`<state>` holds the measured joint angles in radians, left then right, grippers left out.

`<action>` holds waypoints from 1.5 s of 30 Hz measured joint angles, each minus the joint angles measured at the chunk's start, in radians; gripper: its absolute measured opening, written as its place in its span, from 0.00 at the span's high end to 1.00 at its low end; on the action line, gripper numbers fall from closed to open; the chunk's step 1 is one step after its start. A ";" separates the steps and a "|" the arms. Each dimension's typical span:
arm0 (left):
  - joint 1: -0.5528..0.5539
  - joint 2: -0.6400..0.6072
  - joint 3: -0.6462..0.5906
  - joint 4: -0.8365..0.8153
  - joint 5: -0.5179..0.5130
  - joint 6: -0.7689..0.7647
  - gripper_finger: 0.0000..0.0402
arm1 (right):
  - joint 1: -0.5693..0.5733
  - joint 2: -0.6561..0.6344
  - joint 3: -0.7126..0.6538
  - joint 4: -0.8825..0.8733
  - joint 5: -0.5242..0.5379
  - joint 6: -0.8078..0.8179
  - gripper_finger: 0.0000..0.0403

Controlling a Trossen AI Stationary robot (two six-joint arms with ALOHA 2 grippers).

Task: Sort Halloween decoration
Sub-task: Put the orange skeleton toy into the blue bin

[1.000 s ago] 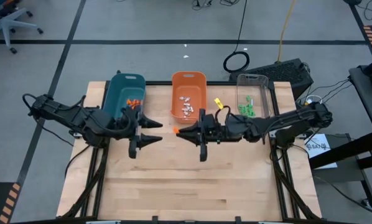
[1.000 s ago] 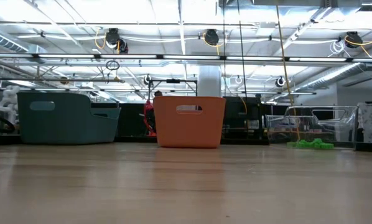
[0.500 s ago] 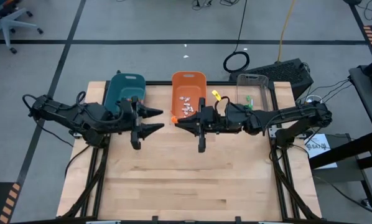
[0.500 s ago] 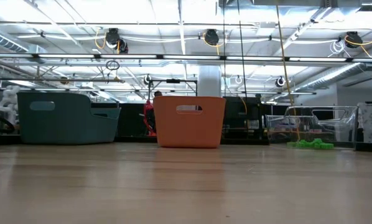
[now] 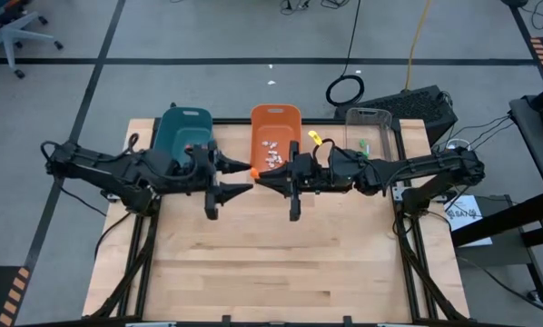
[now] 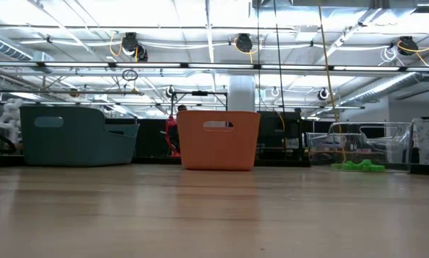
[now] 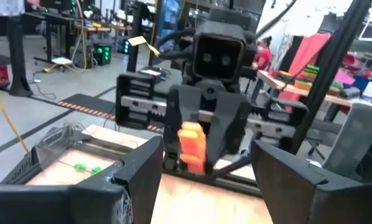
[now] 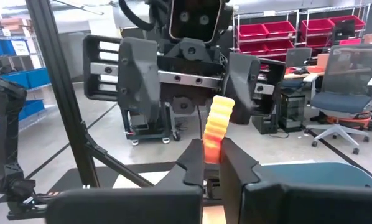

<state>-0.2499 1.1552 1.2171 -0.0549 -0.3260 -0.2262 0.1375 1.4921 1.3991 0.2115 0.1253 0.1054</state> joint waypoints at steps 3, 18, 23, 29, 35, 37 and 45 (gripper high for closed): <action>0.018 0.015 0.000 0.028 0.001 -0.002 0.40 | 0.000 0.000 0.000 0.000 0.000 -0.010 0.99; 0.103 0.030 0.000 0.073 0.144 0.026 0.55 | -0.001 0.000 0.000 -0.003 0.000 -0.024 0.99; 0.108 0.030 0.000 0.073 0.173 0.026 0.66 | -0.001 0.000 0.000 -0.003 0.000 -0.024 0.99; 0.108 0.030 0.000 0.073 0.224 0.022 0.74 | -0.001 0.000 0.000 -0.003 0.000 -0.024 0.99; 0.108 0.030 0.000 0.072 0.233 0.023 0.84 | -0.001 0.000 0.000 -0.004 -0.001 -0.024 0.99; 0.108 0.030 0.000 0.072 0.233 0.023 0.89 | -0.001 0.000 0.000 -0.003 -0.002 -0.024 0.99; 0.108 0.030 0.000 0.072 0.261 0.022 0.97 | -0.001 0.000 0.000 -0.004 -0.003 -0.024 0.99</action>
<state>-0.1417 1.1851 1.2171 0.0170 -0.0649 -0.2040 0.1368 1.4921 1.3987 0.2077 0.1221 0.0814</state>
